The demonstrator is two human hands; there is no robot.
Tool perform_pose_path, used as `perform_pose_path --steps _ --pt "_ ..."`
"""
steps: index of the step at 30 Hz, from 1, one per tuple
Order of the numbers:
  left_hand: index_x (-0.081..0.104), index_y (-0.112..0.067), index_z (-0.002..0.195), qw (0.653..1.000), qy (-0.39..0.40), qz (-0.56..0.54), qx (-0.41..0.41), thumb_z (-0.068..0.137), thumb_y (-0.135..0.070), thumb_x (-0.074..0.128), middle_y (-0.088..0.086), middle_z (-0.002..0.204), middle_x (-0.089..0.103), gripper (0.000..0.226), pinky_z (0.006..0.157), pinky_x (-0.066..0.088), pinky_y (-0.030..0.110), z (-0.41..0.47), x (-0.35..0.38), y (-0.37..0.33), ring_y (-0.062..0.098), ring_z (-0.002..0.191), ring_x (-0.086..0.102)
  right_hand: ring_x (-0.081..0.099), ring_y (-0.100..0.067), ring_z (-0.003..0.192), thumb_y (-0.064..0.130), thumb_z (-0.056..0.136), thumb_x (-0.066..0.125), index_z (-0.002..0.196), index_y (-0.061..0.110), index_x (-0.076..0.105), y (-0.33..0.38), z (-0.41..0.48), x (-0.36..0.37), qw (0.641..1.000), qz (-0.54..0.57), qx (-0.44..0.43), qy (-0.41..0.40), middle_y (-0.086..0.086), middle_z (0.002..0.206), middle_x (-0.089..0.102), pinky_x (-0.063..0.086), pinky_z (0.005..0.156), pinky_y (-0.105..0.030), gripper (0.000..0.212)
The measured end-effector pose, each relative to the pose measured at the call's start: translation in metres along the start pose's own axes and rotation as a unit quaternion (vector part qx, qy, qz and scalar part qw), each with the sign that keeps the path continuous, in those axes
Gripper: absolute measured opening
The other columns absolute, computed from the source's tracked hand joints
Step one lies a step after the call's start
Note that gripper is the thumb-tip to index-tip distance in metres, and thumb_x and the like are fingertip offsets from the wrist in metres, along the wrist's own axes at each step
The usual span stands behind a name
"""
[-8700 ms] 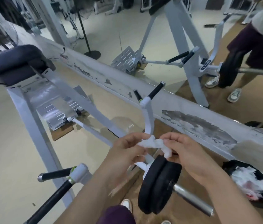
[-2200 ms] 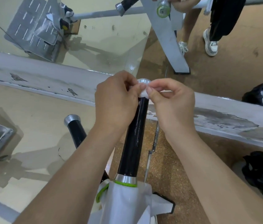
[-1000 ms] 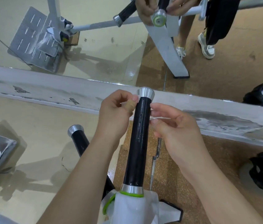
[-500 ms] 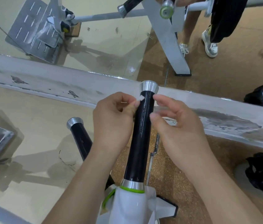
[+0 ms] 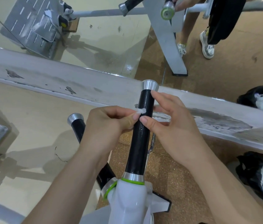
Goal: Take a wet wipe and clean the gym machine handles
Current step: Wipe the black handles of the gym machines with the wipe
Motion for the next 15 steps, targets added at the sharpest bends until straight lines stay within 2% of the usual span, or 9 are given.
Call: perform_pose_path --steps 4,7,10,12,15 --pt "0.072 -0.007 0.078 0.994 -0.033 -0.093 -0.043 0.079 -0.004 0.072 0.008 0.076 0.072 0.003 0.069 0.055 0.025 0.021 0.011 0.001 0.019 0.072 0.069 0.041 0.011 0.121 0.029 0.088 0.064 0.143 0.042 0.035 -0.002 -0.004 0.004 1.000 0.016 0.009 0.010 0.030 0.140 0.031 0.038 0.107 -0.026 0.063" --pt "0.066 -0.007 0.084 0.983 -0.026 -0.168 -0.076 0.085 -0.007 0.067 0.007 0.072 0.067 0.001 0.057 0.053 0.025 0.032 0.026 0.003 0.017 0.063 0.062 0.040 0.010 0.125 0.025 0.089 0.064 0.143 0.044 0.032 -0.003 -0.008 0.006 0.998 0.053 0.018 0.032 0.034 0.142 0.030 0.038 0.109 -0.031 0.065" --pt "0.066 -0.006 0.089 0.983 0.002 -0.158 -0.094 0.086 -0.013 0.067 0.002 0.066 0.067 0.007 0.048 0.049 0.020 0.025 0.023 0.008 0.011 0.051 0.061 0.038 0.011 0.127 0.027 0.090 0.062 0.144 0.046 0.028 -0.003 -0.011 0.006 0.998 0.044 0.019 0.039 0.034 0.146 0.027 0.035 0.110 -0.029 0.067" --pt "0.067 -0.003 0.088 0.989 0.009 -0.122 -0.082 0.085 -0.008 0.067 0.005 0.069 0.069 0.006 0.052 0.050 0.020 0.020 0.015 0.011 0.012 0.054 0.062 0.035 0.015 0.126 0.028 0.091 0.060 0.145 0.046 0.025 -0.002 -0.012 0.007 0.999 0.031 0.020 0.040 0.031 0.148 0.027 0.031 0.105 -0.017 0.067" --pt "0.070 0.000 0.086 0.997 0.008 -0.048 -0.064 0.084 -0.004 0.068 0.009 0.074 0.069 0.005 0.065 0.055 0.025 0.011 0.003 0.014 0.014 0.062 0.063 0.036 0.031 0.107 0.028 0.093 0.058 0.145 0.048 0.023 -0.002 -0.013 0.007 0.998 0.029 0.029 0.047 0.026 0.147 0.035 0.030 0.080 0.003 0.066"
Point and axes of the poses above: each hand's wrist, its own z-axis towards the middle knuckle, its own x-axis out of the palm, y = z × x, the point moved 4 cm from there along z, towards the middle knuckle
